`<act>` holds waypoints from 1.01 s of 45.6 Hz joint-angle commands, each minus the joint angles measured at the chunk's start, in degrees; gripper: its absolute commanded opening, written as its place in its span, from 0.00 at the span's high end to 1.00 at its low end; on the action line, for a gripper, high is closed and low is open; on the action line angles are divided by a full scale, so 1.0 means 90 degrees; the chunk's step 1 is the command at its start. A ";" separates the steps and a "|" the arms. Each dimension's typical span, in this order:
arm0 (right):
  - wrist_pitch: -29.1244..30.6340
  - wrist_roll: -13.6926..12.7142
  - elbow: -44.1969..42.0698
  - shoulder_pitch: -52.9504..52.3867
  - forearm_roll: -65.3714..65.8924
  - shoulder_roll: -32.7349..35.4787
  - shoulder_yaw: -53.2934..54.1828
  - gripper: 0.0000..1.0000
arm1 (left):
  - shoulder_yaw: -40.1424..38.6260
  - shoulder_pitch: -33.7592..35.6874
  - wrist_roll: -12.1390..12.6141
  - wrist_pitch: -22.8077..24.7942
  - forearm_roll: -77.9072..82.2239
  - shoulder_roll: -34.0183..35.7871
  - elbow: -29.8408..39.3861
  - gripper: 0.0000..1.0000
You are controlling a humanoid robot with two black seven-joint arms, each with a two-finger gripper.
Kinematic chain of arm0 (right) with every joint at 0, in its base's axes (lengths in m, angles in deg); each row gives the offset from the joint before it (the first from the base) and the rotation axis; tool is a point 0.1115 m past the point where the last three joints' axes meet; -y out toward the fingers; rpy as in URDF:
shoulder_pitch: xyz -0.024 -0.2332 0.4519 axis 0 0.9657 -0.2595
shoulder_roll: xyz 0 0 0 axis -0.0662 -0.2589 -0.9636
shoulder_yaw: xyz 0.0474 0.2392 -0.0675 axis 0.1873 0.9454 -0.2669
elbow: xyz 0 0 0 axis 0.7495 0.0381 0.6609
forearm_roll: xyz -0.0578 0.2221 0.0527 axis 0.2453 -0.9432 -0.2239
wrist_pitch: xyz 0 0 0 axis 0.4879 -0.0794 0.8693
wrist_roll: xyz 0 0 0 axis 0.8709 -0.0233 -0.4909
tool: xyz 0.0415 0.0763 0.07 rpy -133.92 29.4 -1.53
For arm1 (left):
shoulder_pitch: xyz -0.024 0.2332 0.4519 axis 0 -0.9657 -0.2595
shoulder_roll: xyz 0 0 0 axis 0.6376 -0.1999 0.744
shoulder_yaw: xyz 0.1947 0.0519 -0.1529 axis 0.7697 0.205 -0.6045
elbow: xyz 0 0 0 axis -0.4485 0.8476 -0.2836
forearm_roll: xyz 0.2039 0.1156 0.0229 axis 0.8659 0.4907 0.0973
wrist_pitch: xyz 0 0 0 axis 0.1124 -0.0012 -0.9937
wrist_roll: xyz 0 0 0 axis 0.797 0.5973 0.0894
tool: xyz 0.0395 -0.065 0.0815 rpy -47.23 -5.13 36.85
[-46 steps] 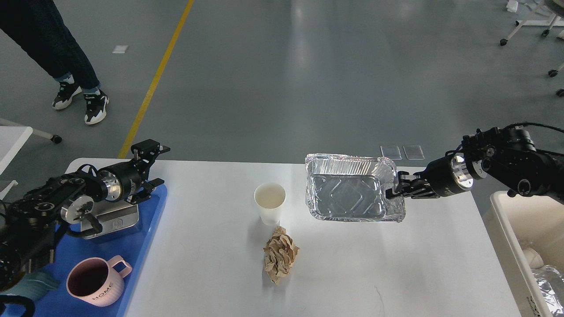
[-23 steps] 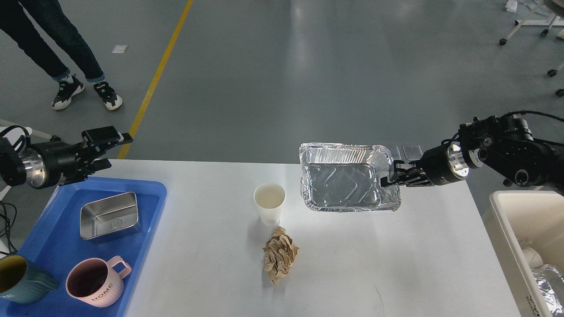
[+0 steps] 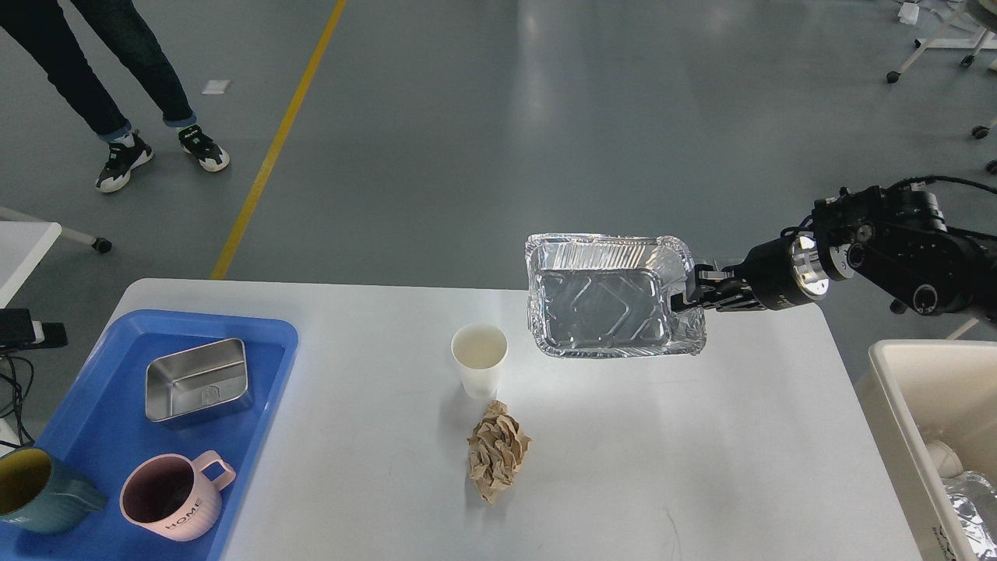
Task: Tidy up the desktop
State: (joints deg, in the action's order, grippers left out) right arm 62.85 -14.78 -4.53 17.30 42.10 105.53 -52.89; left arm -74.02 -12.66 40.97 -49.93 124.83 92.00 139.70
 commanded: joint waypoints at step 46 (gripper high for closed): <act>-0.0020 0.0011 0.0001 -0.0020 -0.0003 0.0012 -0.0001 1.00 | -0.0023 0.1951 0.2203 0.1407 0.1593 -0.6499 -0.2915 0.03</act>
State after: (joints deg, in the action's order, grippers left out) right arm 62.72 -14.76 -4.53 16.70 42.06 105.54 -52.90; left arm -74.45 4.75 60.58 -36.82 137.52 40.32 116.08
